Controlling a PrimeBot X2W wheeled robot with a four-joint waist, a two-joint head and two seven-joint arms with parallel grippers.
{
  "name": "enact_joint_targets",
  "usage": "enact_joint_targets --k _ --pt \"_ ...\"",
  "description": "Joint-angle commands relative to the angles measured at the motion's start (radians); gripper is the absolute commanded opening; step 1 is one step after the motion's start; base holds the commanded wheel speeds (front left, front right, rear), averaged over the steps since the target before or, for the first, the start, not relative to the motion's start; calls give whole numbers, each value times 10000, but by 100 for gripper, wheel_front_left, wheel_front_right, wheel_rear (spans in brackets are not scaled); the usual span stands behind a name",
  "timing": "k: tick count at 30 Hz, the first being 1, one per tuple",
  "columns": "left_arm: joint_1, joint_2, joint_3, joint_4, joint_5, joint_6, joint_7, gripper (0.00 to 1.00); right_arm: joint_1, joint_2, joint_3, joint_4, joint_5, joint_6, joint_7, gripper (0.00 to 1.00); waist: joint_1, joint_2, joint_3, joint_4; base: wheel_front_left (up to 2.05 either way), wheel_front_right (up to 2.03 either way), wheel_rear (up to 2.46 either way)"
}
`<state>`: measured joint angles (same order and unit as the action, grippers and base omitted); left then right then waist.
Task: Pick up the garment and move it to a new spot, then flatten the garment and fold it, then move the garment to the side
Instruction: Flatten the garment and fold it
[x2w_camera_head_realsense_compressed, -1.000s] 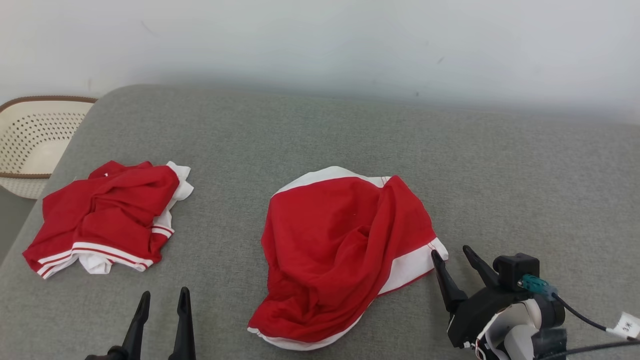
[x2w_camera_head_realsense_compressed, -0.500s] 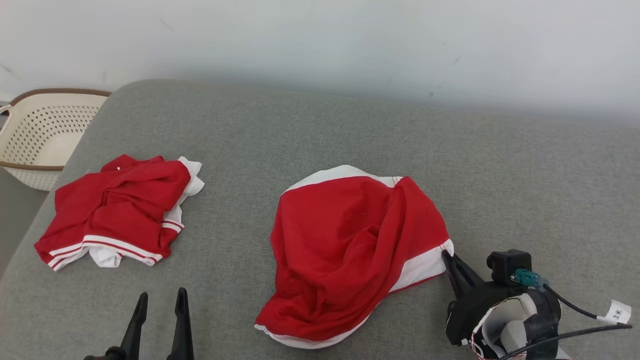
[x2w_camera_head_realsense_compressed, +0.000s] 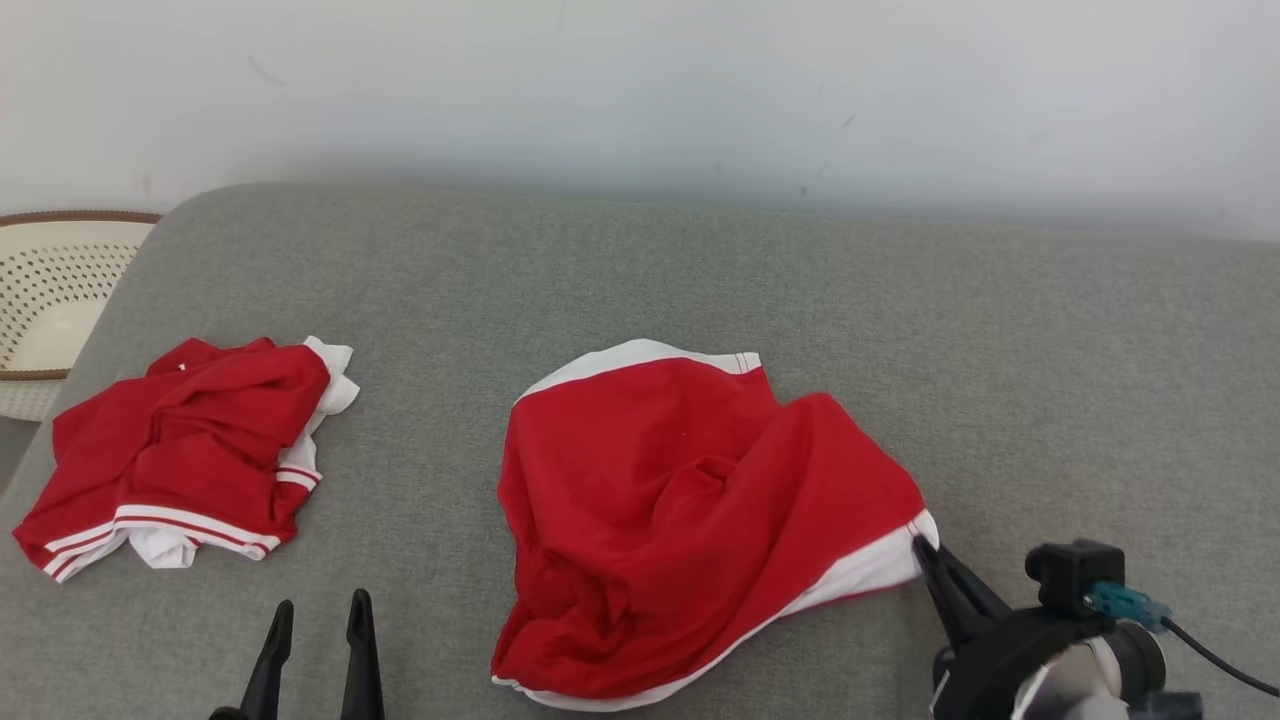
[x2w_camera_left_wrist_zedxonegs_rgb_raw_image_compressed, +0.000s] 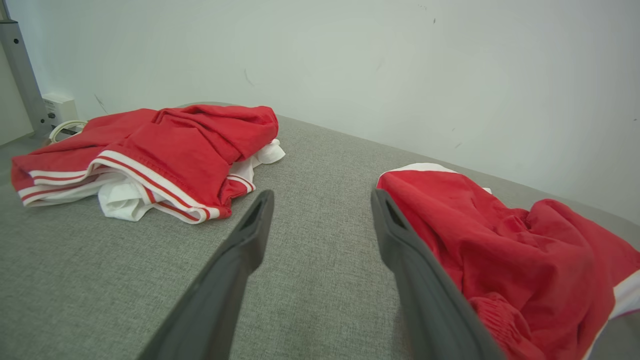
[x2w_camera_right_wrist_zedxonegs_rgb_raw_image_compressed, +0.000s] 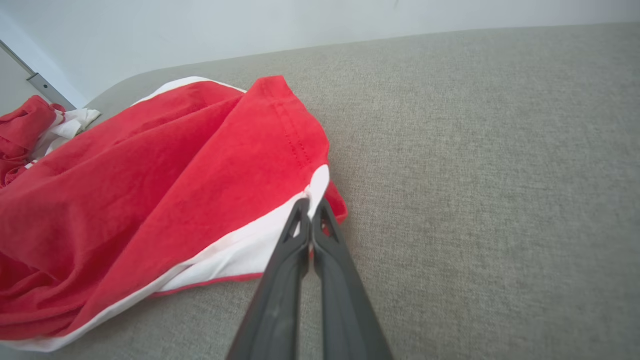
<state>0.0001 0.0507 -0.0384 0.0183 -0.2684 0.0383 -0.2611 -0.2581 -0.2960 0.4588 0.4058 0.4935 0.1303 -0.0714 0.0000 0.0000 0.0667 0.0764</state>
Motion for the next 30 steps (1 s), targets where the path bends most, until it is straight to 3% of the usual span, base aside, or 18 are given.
enact_joint_targets --k 1,9,10,11,30 --pt "64 -2 27 -4 -55 46 -46 100 339 -104 -112 -333 71 8 224 0 0 0 36 -57 0 0 0" --pt "70 -4 -59 -105 -78 145 -46 100 1899 3 -1287 -2388 -107 8 1426 0 0 0 124 -180 0 0 0" --pt "57 -1 -62 -97 -70 131 -46 100 1990 46 -1402 -2478 -218 8 1462 42 0 0 124 -180 0 0 0" --pt "20 -2 -55 -74 -32 97 -46 100 2147 190 -1662 -2616 -440 8 1427 100 0 0 106 -178 0 0 0" --pt "430 -4 162 -333 493 38 -46 100 2175 1611 -2890 -3204 -2763 8 -1124 100 0 0 -370 -357 0 0 0"
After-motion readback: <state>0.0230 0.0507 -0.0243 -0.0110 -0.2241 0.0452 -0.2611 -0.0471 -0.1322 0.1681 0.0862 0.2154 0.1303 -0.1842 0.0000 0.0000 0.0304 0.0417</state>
